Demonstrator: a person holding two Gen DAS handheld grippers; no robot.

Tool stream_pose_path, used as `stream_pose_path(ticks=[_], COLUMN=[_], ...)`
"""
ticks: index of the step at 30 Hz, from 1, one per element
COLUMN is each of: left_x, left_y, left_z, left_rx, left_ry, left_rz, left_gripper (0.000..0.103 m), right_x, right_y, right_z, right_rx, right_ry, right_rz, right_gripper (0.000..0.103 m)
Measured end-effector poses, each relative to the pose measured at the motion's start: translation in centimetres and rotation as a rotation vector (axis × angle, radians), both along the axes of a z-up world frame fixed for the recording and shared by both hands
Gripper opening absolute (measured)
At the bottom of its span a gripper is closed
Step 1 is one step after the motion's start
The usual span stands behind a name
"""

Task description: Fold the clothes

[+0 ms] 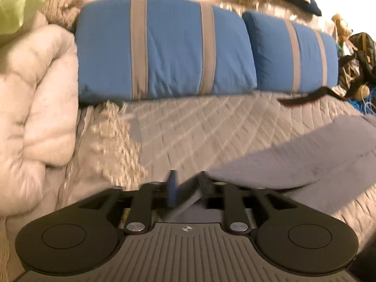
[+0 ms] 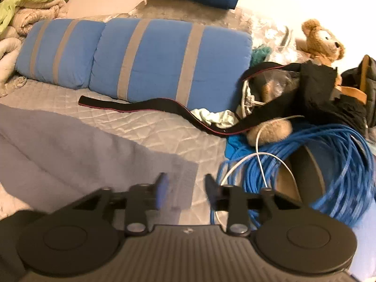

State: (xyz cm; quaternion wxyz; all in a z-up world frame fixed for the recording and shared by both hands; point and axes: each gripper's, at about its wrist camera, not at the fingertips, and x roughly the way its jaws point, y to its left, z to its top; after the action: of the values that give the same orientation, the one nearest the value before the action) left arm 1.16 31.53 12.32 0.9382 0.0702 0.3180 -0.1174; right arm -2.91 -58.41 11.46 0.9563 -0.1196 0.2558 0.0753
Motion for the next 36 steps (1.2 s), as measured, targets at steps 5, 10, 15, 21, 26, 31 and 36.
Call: stream_pose_path(ticks=[5,10,15,21,26,31,36], left_x=[-1.2,-1.7,-1.8,-1.7,-2.0,-2.4,-2.2], left_y=[-2.7,-9.6,-17.2,-25.6,-31.7,-36.5,-40.8], left_z=[2.6,3.9,4.0,1.5,-1.5,-4.4,-7.4], left_rx=[0.052,0.177,0.249,0.268,0.296,0.357,0.461], left_ry=[-0.033,-0.063,-0.097,-0.113,-0.119,-0.157,-0.210], left_rz=[-0.060,-0.196,-0.355,-0.497,-0.591,-0.646,-0.670], left_gripper=[0.059,0.063,0.067,0.067,0.067,0.067,0.067], right_x=[-1.2,-0.5,0.3,2.2,4.0,5.9,7.9], right_y=[1.4,3.7,5.9,7.7,8.5,9.0,9.4], right_z=[0.3,-2.0,-4.6,-9.3,-11.3,-6.9,-2.4], right_rx=[-0.132,-0.399,-0.650,-0.839,-0.877,-0.810,-0.742], right_ry=[-0.001,-0.005,-0.008,-0.012,-0.005,-0.025,-0.045], right_rz=[0.038,0.097,0.164,0.284,0.356,0.352,0.348], right_gripper=[0.080,0.085,0.085,0.083,0.069,0.022,0.010])
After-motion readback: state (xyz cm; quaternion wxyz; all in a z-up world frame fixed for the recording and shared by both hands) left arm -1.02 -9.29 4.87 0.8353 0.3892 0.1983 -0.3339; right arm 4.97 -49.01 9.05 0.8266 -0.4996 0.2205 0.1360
